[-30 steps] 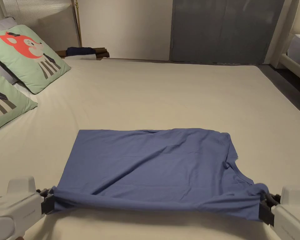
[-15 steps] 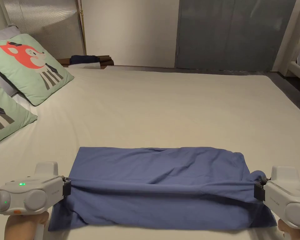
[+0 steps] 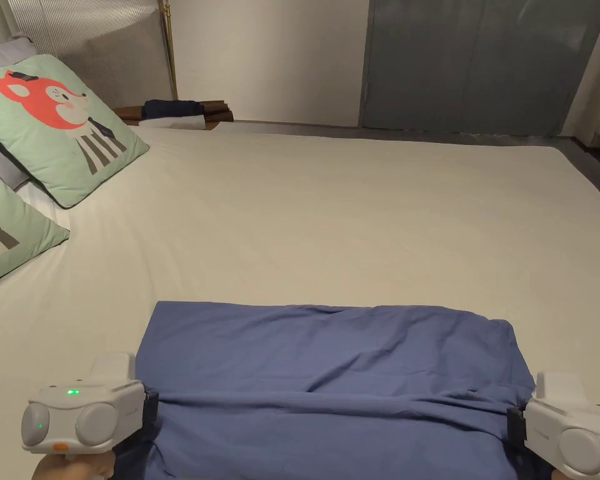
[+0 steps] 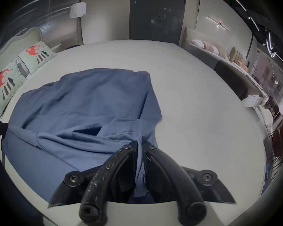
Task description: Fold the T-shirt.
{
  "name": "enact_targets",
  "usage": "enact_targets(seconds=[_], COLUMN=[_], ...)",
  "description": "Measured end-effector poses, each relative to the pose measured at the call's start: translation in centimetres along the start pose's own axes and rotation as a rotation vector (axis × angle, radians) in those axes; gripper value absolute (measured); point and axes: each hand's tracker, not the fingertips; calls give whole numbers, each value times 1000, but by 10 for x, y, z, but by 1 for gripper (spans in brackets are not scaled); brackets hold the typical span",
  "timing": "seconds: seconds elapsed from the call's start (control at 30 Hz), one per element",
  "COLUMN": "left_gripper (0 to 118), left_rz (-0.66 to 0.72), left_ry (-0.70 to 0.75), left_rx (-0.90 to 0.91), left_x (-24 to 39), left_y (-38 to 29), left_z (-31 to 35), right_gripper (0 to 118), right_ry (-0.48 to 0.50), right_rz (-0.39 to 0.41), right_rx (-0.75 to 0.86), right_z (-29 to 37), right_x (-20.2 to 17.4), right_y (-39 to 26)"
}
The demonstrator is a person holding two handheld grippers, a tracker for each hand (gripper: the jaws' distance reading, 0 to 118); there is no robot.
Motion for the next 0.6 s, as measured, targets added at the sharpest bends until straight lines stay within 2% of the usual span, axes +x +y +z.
enact_targets(seconds=[0.07,0.1,0.13,0.17,0.2,0.23,0.4,0.6], left_gripper=[76,95,106,108,108,108,108,107], left_rz=[57,76,90,100,105,101,64,25], left_ry=[-26,-45,-55,-64,-77,-89,-122,-137], left_rx=[63,101,138,177,224,281,548,798], left_x=[1,1,4,7,10,14,44,68], left_y=[7,10,14,18,21,26,31,5], left_z=[15,24,36,48,62,79,170,232], right_gripper=[48,73,85,91,91,102,102,102], right_ry=[16,39,59,68,72,86,117,51], right_rz=[-8,-14,-10,-10,-12,-12,-9,-15], right_rx=[27,76,119,161,209,270,528,731], right_z=[19,30,44,59,79,101,177,254], right_x=[0,0,-1,-2,-6,-8,-19,-45], right_y=[9,12,17,21,25,29,28,0])
